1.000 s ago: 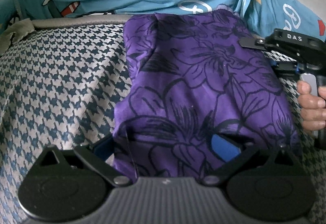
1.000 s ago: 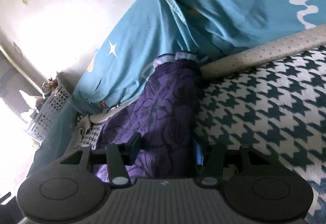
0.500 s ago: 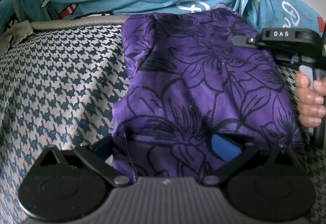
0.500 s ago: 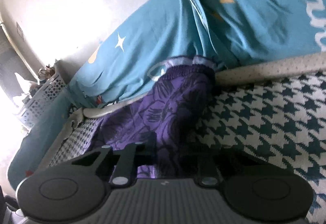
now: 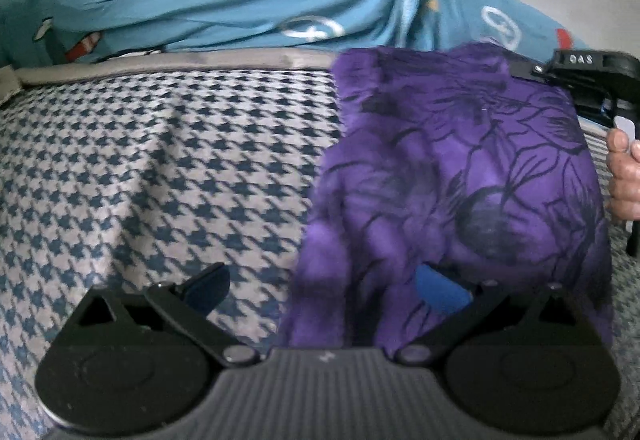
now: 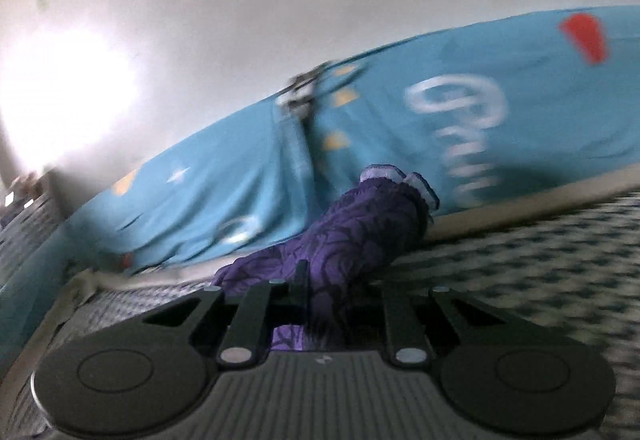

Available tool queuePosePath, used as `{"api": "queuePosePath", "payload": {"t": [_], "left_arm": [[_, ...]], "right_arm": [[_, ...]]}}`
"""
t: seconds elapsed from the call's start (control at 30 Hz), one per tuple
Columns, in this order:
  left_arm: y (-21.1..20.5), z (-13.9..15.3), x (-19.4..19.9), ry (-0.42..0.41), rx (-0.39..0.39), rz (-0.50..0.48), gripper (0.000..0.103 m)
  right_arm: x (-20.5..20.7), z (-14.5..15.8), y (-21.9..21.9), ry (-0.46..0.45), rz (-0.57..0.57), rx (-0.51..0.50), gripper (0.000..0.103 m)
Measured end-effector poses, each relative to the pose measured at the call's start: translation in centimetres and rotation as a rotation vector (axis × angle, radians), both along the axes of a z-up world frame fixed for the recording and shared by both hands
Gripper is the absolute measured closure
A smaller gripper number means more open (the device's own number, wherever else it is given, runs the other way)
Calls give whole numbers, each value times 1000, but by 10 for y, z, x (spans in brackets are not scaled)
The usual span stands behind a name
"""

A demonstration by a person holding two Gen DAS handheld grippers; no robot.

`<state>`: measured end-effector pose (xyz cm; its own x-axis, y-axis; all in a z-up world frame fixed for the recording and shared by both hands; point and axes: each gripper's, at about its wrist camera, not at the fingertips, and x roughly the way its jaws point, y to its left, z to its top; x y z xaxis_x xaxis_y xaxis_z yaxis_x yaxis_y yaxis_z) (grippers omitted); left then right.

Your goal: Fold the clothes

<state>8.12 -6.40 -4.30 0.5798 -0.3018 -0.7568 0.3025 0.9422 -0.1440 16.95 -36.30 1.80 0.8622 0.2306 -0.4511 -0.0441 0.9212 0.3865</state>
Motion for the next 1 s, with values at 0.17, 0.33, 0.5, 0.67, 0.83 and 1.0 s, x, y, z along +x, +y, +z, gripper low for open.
{"api": "queuePosePath", "payload": {"t": [0.17,0.33,0.5,0.67,0.83,1.0], "left_arm": [[-4,2,-4,0,-43,-51,0],[-7,9,-9,-16,-103,-94,0],[-10,14,-17,-58,-102,-110,0],[-3,18,-24,-83,-121,-87,0],[4,22,-31,-107,-141,-64,0],[8,18,-41,-85,-148,-37,0]], "right_arm": [[-35,6,-56,15,-181,-31,87],[-76,9,-100,25,-337,-74,87],[-113,7,-135,70,-486,-133,87],[-128,-11,-161,155,-517,-131,84],[-140,-11,-175,182,-531,-104,72],[-156,1,-176,168,-541,-71,70]]}}
